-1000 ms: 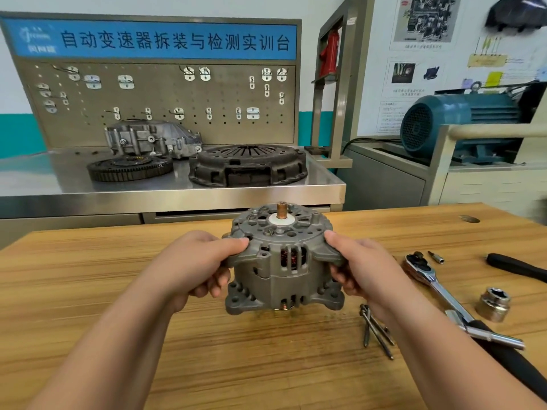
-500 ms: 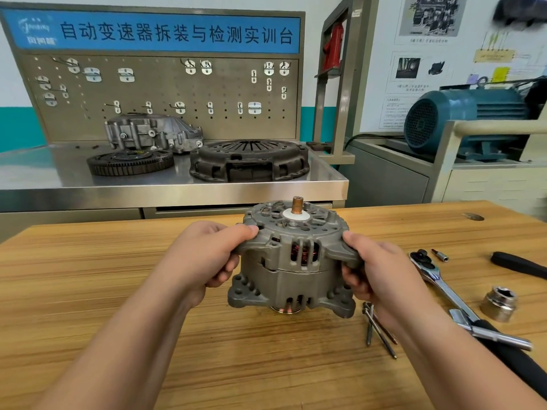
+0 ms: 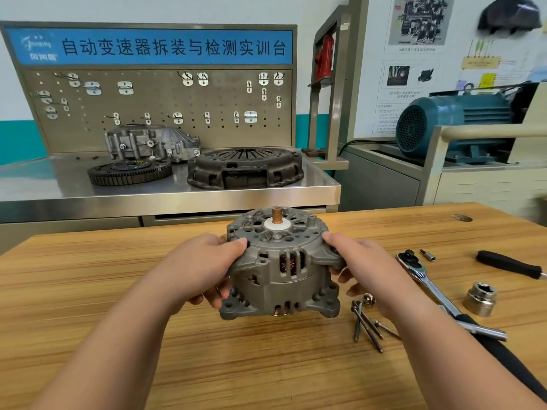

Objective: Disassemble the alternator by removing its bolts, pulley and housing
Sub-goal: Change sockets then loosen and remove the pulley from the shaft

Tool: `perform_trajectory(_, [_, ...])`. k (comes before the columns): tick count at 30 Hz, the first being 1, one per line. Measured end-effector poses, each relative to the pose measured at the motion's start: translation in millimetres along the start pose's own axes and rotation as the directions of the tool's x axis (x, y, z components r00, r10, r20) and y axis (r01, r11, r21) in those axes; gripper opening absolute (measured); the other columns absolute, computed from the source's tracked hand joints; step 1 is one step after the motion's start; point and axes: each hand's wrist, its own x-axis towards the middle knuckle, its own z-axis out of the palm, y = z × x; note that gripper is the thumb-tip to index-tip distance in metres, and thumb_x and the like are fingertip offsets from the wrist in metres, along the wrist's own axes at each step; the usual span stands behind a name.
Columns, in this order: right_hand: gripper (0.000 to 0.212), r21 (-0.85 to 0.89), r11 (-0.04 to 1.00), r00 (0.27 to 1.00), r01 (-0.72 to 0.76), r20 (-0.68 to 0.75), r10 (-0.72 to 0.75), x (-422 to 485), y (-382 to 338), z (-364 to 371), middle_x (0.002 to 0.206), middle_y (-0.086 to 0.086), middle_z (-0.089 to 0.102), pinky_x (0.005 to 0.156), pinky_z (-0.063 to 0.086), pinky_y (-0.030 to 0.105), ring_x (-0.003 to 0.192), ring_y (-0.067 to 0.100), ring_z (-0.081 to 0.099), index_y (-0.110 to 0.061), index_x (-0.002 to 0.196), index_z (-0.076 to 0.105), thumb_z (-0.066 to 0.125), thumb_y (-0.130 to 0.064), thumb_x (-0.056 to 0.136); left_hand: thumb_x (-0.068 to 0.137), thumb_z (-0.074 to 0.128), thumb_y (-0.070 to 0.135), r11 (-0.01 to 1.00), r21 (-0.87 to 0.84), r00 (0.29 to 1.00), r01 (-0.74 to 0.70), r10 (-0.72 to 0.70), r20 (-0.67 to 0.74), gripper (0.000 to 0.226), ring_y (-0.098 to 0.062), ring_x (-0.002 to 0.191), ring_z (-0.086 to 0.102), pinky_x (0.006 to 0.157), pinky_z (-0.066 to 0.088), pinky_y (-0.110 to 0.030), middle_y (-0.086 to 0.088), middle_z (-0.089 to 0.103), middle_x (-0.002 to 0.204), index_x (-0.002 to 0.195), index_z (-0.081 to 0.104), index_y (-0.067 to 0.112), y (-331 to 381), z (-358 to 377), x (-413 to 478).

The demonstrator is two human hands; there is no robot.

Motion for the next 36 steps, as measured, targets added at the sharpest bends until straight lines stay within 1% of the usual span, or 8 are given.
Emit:
perform_trajectory(3, [0.052, 0.047, 0.997, 0.993, -0.068, 0.097, 0.064, 1.9, 5.4, -6.6, 0.106, 0.003, 0.065, 0.073, 0.057, 0.040, 0.096, 0.022, 0.065, -0.029, 0.107, 0.062, 0.046, -0.072, 0.082, 0.102, 0.034, 0.039, 1.000, -0.012, 1.000, -0.011, 0.010, -0.022, 0.043, -0.013, 0.032, 0.048, 0.036, 0.027, -0.017, -0.001, 0.053, 0.039, 0.080, 0.052, 0.008, -0.9, 5.3, -3.2])
perform_trajectory(8, [0.077, 0.382, 0.871, 0.884, -0.309, 0.454, 0.114, -2.5, 14.3, -5.6, 0.110, 0.024, 0.068, 0.068, 0.058, 0.043, 0.092, 0.037, 0.071, -0.032, 0.126, 0.052, 0.065, -0.068, 0.060, 0.103, 0.035, 0.035, 0.985, -0.173, 0.998, -0.007, -0.003, -0.061, 0.039, -0.014, 0.030, 0.045, 0.034, 0.024, -0.016, -0.001, 0.051, 0.040, 0.081, 0.053, 0.008, -5.1, 13.3, -5.1])
perform_trajectory(12, [0.068, 0.483, 0.828, 0.897, -0.285, 0.438, 0.053, -5.5, 16.3, -3.5, 0.104, 0.025, 0.069, 0.065, 0.057, 0.038, 0.083, 0.034, 0.072, -0.029, 0.129, 0.050, 0.061, -0.057, 0.067, 0.102, 0.038, 0.034, 0.964, -0.267, 0.996, -0.009, -0.016, -0.088, 0.036, -0.013, 0.028, 0.041, 0.032, 0.023, -0.015, 0.000, 0.048, 0.038, 0.082, 0.052, 0.008, -6.9, 20.4, -10.8])
perform_trajectory(18, [0.050, 0.314, 0.925, 0.923, -0.215, 0.374, 0.087, -19.4, 9.2, -12.6, 0.089, 0.028, 0.069, 0.056, 0.057, 0.039, 0.057, 0.033, 0.067, -0.026, 0.129, 0.045, 0.046, -0.055, 0.088, 0.100, 0.045, 0.032, 0.925, -0.380, 0.996, -0.006, -0.030, -0.090, 0.034, -0.013, 0.029, 0.035, 0.033, 0.021, -0.015, 0.002, 0.041, 0.038, 0.075, 0.051, 0.010, -7.6, 20.9, -30.7])
perform_trajectory(25, [0.061, 0.036, 0.999, 0.935, -0.034, 0.354, 0.019, -41.8, -17.0, -25.2, 0.068, 0.008, 0.072, 0.046, 0.052, 0.026, 0.052, 0.020, 0.065, -0.034, 0.113, 0.055, 0.055, -0.072, 0.065, 0.095, 0.040, 0.030, 0.864, -0.499, 0.996, 0.066, -0.091, -0.024, 0.046, -0.014, 0.027, 0.028, 0.035, 0.018, -0.011, -0.001, 0.033, 0.036, 0.051, 0.045, 0.018, -5.0, 11.3, -45.5])
perform_trajectory(30, [0.027, -0.359, 0.915, 0.960, 0.185, 0.265, -0.090, -15.7, -37.7, 6.0, 0.084, 0.000, 0.060, 0.044, 0.048, 0.023, 0.065, 0.013, 0.057, -0.021, 0.101, 0.059, 0.048, -0.044, 0.092, 0.090, 0.029, 0.029, 0.912, -0.365, 0.977, 0.188, -0.213, -0.029, 0.035, -0.012, 0.027, 0.031, 0.035, 0.017, -0.011, 0.001, 0.033, 0.035, 0.057, 0.033, 0.018, 0.7, -8.4, -18.9])
perform_trajectory(33, [0.034, -0.434, 0.874, 0.970, 0.218, 0.193, -0.146, -0.8, -48.7, 20.2, 0.090, 0.003, 0.062, 0.069, 0.059, 0.040, 0.080, 0.020, 0.059, -0.015, 0.097, 0.063, 0.041, -0.040, 0.091, 0.092, 0.027, 0.031, 0.967, -0.148, 0.971, 0.210, -0.223, -0.082, 0.040, -0.014, 0.029, 0.040, 0.040, 0.020, -0.014, -0.001, 0.041, 0.036, 0.059, 0.039, 0.014, 2.9, -21.0, -8.3])
perform_trajectory(36, [0.040, -0.417, 0.880, 0.973, 0.227, 0.128, -0.190, 6.4, -47.4, 25.9, 0.079, 0.003, 0.063, 0.075, 0.057, 0.046, 0.075, 0.019, 0.059, -0.011, 0.083, 0.062, 0.039, -0.043, 0.088, 0.097, 0.028, 0.031, 0.970, 0.214, 0.937, 0.113, -0.032, -0.348, 0.036, -0.021, 0.056, 0.060, 0.052, 0.037, -0.026, -0.005, 0.062, 0.062, 0.079, 0.052, 0.011, 3.8, -29.0, -5.5])
